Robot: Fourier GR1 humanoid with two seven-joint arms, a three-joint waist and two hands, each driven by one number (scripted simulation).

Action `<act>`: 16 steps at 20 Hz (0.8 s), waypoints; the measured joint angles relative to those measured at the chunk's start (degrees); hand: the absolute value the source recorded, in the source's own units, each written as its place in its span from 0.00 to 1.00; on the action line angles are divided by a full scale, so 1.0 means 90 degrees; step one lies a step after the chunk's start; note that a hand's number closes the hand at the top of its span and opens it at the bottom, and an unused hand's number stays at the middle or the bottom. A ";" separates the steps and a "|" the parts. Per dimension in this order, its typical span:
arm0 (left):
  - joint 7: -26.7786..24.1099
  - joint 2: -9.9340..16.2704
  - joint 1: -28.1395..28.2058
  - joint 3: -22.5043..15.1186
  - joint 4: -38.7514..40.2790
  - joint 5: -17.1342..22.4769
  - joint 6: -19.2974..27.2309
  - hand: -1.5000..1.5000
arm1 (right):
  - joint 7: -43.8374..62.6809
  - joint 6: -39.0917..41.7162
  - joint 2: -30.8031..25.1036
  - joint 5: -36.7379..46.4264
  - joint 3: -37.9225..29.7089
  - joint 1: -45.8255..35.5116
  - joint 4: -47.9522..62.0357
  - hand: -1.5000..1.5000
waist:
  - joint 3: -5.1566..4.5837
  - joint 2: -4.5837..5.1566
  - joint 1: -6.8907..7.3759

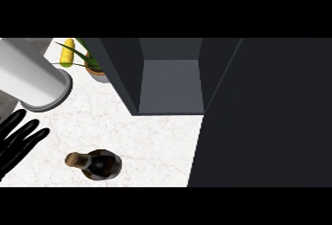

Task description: Pick up the wine, place it into the cabinet and close the cabinet

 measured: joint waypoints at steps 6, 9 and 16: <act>-0.0281 -0.0353 -0.0018 -0.0291 0.0382 -0.0757 -0.0386 0.00 | 0.0248 -0.0337 -0.0129 0.0101 0.0203 -0.0311 -0.0009 0.00 | -0.0003 0.0001 -0.0037; -0.0445 -0.0501 0.0007 -0.0367 0.0655 -0.1028 -0.0596 0.00 | 0.0434 -0.0510 -0.0192 0.0152 0.0291 -0.0502 -0.0014 0.00 | -0.0005 0.0000 -0.0040; -0.0999 -0.0858 0.0066 -0.0465 0.1365 -0.1861 -0.1039 0.00 | 0.0644 -0.0732 -0.0471 0.0215 0.0306 -0.0696 -0.0036 0.00 | -0.0005 -0.0001 -0.0051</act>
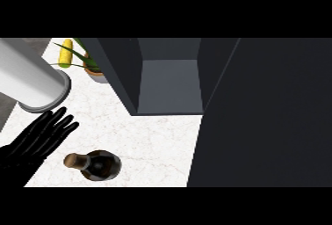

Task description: Pick up the wine, place it into the cabinet and close the cabinet

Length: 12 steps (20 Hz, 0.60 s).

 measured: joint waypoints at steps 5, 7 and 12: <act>-0.0660 -0.0237 0.0154 0.0033 0.0645 -0.0629 -0.0473 0.00 | 0.0071 -0.0153 -0.0152 0.0025 -0.0011 -0.0114 -0.0009 0.00 | -0.0001 -0.0001 0.0006; -0.0939 -0.0316 0.0204 0.0081 0.0873 -0.0900 -0.0607 0.00 | 0.0154 -0.0207 -0.0220 0.0036 0.0004 -0.0178 -0.0013 0.00 | -0.0001 -0.0001 0.0012; -0.1670 -0.0338 0.0192 0.0301 0.1607 -0.1476 -0.0999 0.00 | 0.0166 -0.0396 -0.0314 0.0075 0.0176 -0.0288 0.0000 0.00 | -0.0001 -0.0001 0.0005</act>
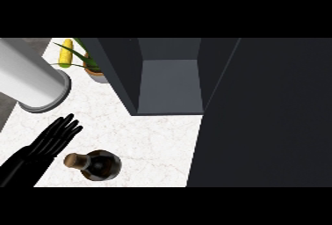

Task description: Pick up the wine, place it into the cabinet and close the cabinet

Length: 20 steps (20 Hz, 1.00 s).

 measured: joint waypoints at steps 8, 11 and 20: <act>-0.0983 0.0008 -0.0045 0.0211 0.1069 -0.0763 -0.0428 0.00 | -0.0169 -0.0178 -0.0192 0.0028 0.0091 -0.0005 0.0018 0.00 | 0.0004 0.0007 0.0012; -0.1407 -0.0049 -0.0172 0.0186 0.1552 -0.1199 -0.0458 0.00 | -0.0164 -0.0268 -0.0249 0.0051 0.0191 0.0006 0.0023 0.00 | 0.0003 0.0008 0.0001; -0.2578 -0.0117 -0.0765 0.0150 0.3142 -0.2282 -0.0158 0.00 | -0.0248 -0.0492 -0.0442 0.0099 0.0366 0.0035 0.0017 0.00 | 0.0001 0.0012 -0.0031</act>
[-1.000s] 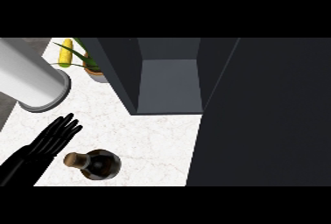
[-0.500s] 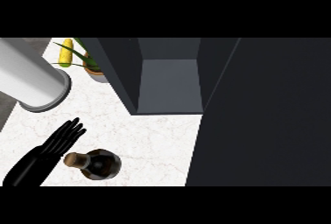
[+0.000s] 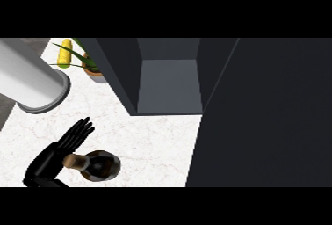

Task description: Pick up the wine, place it into the cabinet and close the cabinet

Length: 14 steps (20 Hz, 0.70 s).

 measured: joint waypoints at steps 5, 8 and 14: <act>-0.0404 0.0074 -0.0318 -0.0013 0.0739 -0.0294 0.0212 0.00 | -0.0053 -0.0104 -0.0091 0.0013 0.0058 0.0012 0.0004 0.00 | 0.0002 0.0002 0.0012; -0.0609 0.0058 -0.0431 -0.0144 0.1208 -0.0452 0.0277 0.00 | -0.0001 -0.0132 -0.0180 0.0011 -0.0016 -0.0101 -0.0001 0.00 | 0.0000 0.0002 0.0003; -0.0758 0.0079 -0.0817 -0.0297 0.2196 -0.0479 0.0228 0.00 | -0.0180 -0.0274 -0.0287 0.0016 0.0186 -0.0004 0.0011 0.00 | 0.0000 0.0002 -0.0025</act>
